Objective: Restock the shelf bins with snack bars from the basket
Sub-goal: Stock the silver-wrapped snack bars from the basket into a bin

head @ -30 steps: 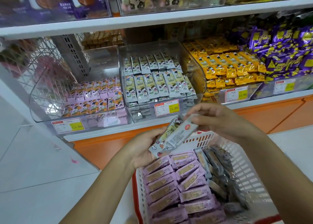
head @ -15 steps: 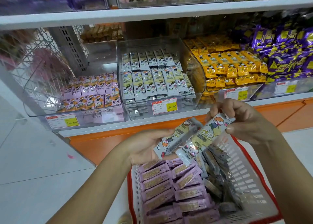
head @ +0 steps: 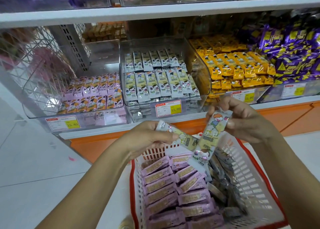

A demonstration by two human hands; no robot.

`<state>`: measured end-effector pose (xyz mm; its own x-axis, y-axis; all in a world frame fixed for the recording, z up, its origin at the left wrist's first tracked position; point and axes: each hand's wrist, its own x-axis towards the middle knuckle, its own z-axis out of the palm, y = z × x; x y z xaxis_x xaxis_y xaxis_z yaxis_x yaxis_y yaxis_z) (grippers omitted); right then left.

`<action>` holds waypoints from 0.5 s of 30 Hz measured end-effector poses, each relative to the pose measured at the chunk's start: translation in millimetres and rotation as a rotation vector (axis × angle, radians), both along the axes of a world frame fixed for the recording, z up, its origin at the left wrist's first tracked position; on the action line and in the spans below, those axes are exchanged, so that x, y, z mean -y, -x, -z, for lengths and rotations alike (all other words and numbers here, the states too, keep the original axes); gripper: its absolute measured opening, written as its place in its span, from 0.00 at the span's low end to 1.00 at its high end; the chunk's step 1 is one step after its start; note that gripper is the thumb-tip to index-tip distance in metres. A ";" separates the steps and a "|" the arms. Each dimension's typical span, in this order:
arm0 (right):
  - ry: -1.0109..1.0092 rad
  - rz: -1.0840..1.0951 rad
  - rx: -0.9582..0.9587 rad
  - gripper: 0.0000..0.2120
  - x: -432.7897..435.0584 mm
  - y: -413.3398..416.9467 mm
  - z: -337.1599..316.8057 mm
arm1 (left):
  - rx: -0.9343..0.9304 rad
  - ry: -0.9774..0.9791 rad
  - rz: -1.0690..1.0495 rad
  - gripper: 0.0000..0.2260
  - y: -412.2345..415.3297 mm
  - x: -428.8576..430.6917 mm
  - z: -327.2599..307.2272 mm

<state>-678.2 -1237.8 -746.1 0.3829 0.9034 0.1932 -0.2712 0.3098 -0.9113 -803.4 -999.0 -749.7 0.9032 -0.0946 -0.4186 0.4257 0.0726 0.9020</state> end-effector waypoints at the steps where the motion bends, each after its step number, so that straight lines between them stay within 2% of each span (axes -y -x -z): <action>1: 0.003 -0.038 0.006 0.11 -6.5 1.4 -1.3 | -0.011 0.024 -0.013 0.08 -1.1 1.1 0.3; 3: 0.005 -0.101 0.037 0.10 -20.6 4.5 -4.2 | -0.062 0.109 -0.035 0.15 -2.9 4.6 2.4; 7: 0.031 -0.159 0.074 0.10 -45.5 8.0 -3.0 | -0.159 0.204 -0.056 0.10 0.5 18.3 1.6; 12: 0.081 -0.106 0.006 0.11 -54.4 4.9 9.7 | -0.199 0.321 -0.074 0.14 1.6 19.6 -5.6; 15: 0.092 -0.096 -0.030 0.12 -53.4 1.5 13.4 | -0.167 0.284 0.028 0.13 4.4 17.7 -13.9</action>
